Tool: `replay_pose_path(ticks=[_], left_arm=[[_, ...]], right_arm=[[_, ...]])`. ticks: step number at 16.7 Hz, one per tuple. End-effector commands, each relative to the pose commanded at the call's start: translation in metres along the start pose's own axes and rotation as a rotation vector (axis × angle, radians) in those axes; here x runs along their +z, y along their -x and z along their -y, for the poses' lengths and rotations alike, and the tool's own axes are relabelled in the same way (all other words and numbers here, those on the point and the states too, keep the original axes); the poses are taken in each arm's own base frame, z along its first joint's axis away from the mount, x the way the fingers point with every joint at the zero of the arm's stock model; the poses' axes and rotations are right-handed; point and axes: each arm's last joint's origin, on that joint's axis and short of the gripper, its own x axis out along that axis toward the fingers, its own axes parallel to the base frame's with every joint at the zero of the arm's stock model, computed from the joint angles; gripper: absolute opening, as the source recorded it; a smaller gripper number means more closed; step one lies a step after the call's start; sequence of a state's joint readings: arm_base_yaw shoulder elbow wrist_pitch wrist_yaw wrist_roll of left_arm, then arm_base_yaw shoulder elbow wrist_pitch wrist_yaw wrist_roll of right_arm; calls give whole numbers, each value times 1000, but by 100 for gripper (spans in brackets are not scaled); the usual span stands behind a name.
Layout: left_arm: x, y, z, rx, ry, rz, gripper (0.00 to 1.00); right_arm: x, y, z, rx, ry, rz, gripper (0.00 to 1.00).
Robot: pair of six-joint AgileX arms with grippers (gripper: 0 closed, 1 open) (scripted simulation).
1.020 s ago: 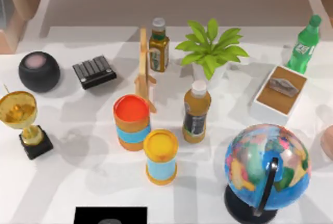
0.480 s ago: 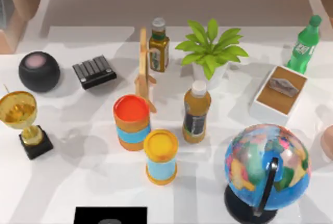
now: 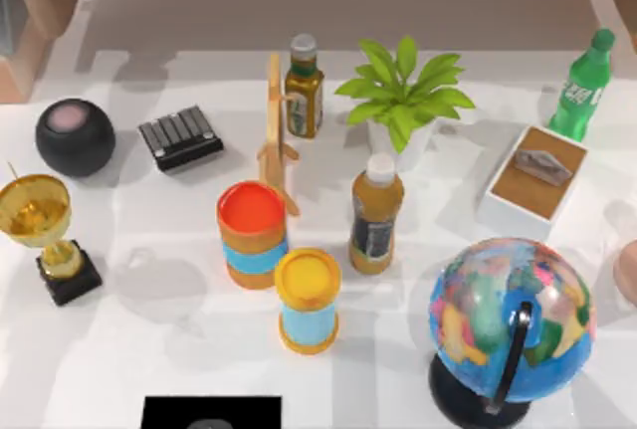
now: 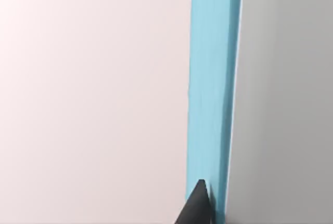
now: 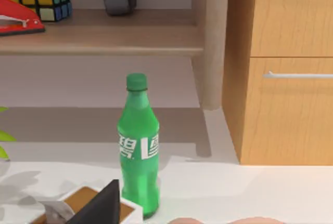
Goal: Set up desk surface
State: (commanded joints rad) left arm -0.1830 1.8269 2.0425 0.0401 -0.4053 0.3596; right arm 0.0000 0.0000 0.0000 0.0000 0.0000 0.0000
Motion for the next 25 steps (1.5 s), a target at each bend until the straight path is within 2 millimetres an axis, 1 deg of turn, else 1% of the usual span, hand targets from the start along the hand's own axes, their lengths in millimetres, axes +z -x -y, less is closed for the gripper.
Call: replay_pose_path(ticks=[2,3,5,7,8,10,11,13,15,16,18,20,23,25], left_arm=[[-29,-16,-47,75,-156,-22,0],[-49,-23,-70,104,-243,-51,0],[-97,-32,-116,141,-418,-136,0],[-151,-31,-161,146,-583,-243,0],[-179,-26,-182,135,-658,-300,0],[-233,-9,-218,89,-790,-412,0],[-260,3,-233,54,-846,-463,0],[-307,31,-252,-36,-938,-541,0],[-343,57,-259,-141,-1011,-577,0],[-357,68,-257,-196,-1045,-571,0],[-372,82,-245,-303,-1113,-512,0],[-376,86,-224,-398,-1183,-397,0],[-375,81,-186,-516,-1264,-197,0],[-376,78,-165,-573,-1288,-103,0]], right_arm=[[0,0,0,0,0,0,100],[0,0,0,0,0,0,100],[0,0,0,0,0,0,100],[0,0,0,0,0,0,100],[0,0,0,0,0,0,100],[0,0,0,0,0,0,100],[0,0,0,0,0,0,100],[0,0,0,0,0,0,100],[0,0,0,0,0,0,100],[0,0,0,0,0,0,100],[0,0,0,0,0,0,100],[0,0,0,0,0,0,100],[0,0,0,0,0,0,100],[0,0,0,0,0,0,100]])
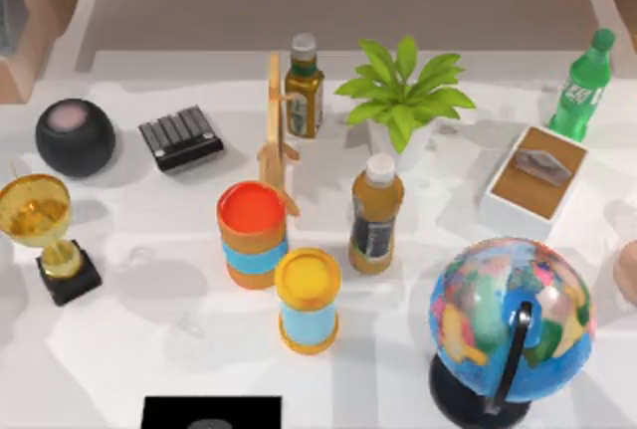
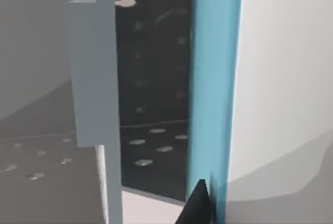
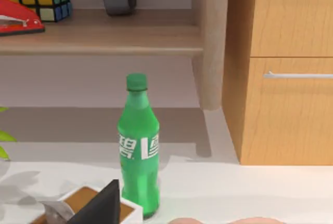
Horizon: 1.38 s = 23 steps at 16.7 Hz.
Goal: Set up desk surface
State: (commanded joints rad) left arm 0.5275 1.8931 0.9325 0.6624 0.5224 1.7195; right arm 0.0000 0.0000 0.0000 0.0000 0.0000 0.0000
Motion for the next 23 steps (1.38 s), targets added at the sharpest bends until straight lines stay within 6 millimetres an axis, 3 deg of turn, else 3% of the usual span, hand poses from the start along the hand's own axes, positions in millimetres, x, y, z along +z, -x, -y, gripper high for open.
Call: replay_pose_path(ticks=[8,15,19,23], left_arm=[[6,-5,2,0,-16,30,0],[8,-34,1,-3,-15,35,0],[8,-35,1,-5,-14,36,0],[8,-35,1,-5,-14,36,30]], right_arm=[[0,0,0,0,0,0,100],[0,0,0,0,0,0,100],[0,0,0,0,0,0,100],[0,0,0,0,0,0,100]])
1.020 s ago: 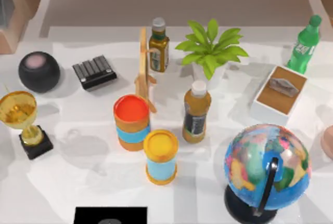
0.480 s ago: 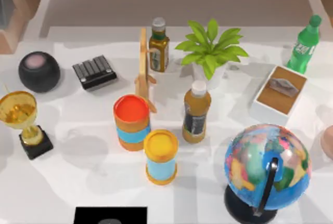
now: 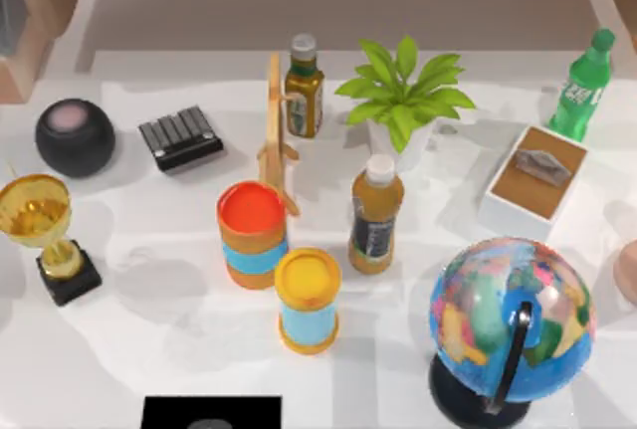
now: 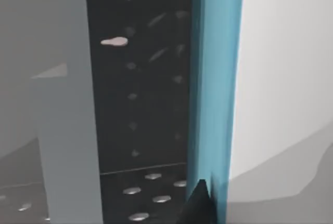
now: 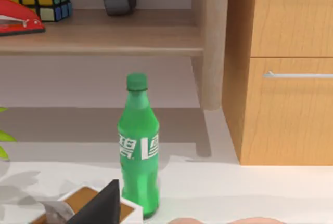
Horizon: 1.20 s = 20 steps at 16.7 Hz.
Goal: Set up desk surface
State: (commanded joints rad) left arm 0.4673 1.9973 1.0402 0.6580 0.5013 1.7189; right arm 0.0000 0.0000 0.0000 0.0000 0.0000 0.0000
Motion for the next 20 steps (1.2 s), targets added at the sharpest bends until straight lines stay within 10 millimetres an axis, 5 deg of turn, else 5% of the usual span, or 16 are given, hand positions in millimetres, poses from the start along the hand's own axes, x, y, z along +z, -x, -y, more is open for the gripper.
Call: replay_pose_path(ticks=[9,20], left_arm=[[0,0,0,0,0,0,98],[-1,5,-1,6,-1,-4,100]], right_arm=[[0,0,0,0,0,0,100],[0,0,0,0,0,0,100]])
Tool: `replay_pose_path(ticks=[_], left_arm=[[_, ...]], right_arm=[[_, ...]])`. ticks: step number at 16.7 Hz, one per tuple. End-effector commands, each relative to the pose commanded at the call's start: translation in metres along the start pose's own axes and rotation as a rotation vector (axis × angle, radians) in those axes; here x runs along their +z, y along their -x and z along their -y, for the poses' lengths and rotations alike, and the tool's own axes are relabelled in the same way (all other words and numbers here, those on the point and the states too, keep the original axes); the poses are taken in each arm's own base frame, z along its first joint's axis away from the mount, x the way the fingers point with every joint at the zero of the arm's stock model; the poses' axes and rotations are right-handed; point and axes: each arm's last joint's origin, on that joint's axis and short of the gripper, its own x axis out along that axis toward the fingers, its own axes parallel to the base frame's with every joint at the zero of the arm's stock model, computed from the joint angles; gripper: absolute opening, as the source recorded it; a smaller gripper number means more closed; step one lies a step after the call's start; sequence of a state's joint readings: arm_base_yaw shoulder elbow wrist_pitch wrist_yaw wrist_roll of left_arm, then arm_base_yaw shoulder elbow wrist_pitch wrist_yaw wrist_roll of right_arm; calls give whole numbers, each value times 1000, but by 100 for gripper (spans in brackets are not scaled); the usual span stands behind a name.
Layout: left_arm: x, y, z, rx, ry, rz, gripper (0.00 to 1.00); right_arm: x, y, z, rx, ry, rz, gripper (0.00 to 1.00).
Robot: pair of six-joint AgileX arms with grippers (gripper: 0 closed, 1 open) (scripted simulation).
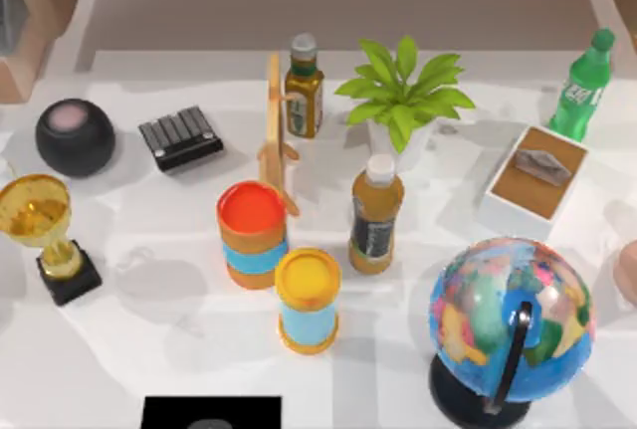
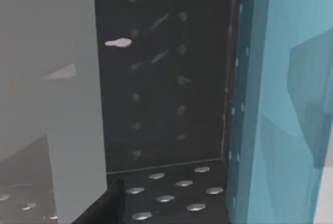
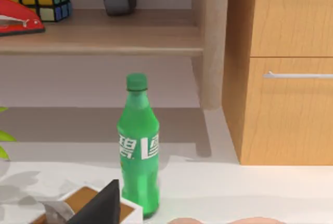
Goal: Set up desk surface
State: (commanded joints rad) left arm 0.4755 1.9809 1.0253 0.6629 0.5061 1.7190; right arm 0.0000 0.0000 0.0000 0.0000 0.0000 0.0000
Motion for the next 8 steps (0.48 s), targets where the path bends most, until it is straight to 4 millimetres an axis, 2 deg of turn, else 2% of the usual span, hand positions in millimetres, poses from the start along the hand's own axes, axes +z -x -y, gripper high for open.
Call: replay_pose_path(ticks=[6,8], left_arm=[[0,39,7,8,-3,-4,100],[1,44,14,-6,1,1,100]], right_arm=[[0,0,0,0,0,0,100],[0,0,0,0,0,0,100]])
